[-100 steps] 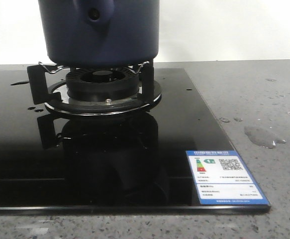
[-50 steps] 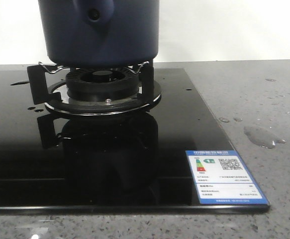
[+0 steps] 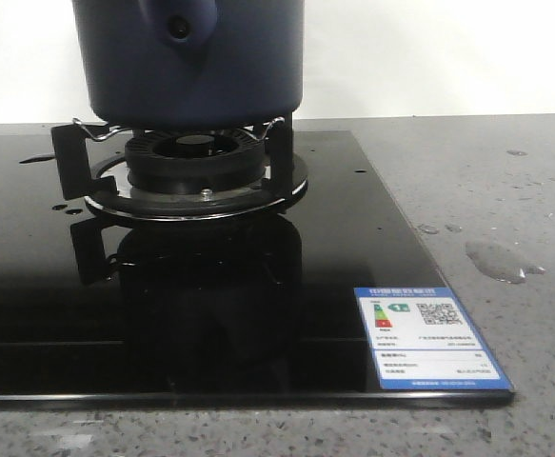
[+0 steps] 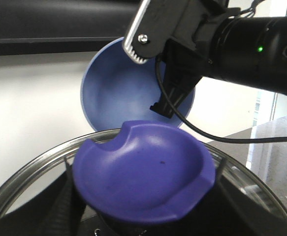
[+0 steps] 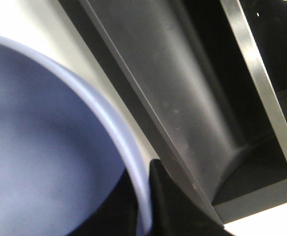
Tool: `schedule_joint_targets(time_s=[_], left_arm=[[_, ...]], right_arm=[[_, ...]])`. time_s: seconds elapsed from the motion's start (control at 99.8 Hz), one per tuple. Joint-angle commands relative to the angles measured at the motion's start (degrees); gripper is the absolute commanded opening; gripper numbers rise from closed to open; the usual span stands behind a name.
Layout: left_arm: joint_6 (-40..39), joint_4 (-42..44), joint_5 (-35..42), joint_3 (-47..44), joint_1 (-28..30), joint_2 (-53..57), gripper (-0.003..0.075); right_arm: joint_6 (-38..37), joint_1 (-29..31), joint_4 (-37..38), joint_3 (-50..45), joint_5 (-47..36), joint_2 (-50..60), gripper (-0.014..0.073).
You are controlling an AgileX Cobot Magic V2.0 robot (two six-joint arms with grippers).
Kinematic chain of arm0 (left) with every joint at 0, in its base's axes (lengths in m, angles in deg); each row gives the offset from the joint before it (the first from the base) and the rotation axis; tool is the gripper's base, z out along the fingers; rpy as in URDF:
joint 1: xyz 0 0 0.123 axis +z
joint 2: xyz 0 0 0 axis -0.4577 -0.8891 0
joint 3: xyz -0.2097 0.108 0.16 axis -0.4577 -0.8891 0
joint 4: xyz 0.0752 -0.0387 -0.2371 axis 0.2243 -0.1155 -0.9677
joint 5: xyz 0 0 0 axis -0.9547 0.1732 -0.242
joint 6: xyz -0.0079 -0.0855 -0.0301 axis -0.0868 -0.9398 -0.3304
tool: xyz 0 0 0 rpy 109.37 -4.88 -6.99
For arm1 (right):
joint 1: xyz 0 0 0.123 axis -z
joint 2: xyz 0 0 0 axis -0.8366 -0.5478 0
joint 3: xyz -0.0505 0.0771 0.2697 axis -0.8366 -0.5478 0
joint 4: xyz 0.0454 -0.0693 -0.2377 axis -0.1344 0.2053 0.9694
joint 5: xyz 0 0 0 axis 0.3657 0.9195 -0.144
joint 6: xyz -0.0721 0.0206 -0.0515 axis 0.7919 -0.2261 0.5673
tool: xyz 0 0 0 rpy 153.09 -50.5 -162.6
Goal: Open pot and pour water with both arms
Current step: 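Carry the bowl over the open saucepan and tilt it to pour, then bring the bowl back and set it on the counter with the right gripper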
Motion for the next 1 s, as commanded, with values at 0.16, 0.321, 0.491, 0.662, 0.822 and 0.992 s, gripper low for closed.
schedule_joint_targets(time_s=[0.16,0.321,0.491,0.662,0.822,0.992], left_arm=[[-0.26,-2.59,0.43,2.04,-0.88,0.65,0.0262],[-0.26,-2.59,0.43,2.04,-0.88,0.65,0.0262],[-0.26,-2.59,0.43,2.04,-0.88,0.65,0.0262],[-0.26,-2.59,0.43,2.04,-0.88,0.65,0.0262],[-0.26,-2.82,0.43,2.04,-0.88,0.65,0.0262],[-0.26,-3.06,-0.47,3.05,-0.88,-0.86,0.0262]], right_arm=[[-1.75,0.74,-1.97,1.37,2.43,4.97,-0.0041],[-2.18,1.76,-6.92,1.37,3.47,4.97,-0.0042],[-5.36,5.12,-17.5,2.42,7.06,5.11,-0.0042],[-5.36,10.86,-33.9,6.11,9.17,6.06,-0.0042],[-3.47,17.52,-50.0,10.55,13.09,8.16,-0.0042],[3.14,26.87,-66.43,10.33,20.09,10.45,-0.0042]])
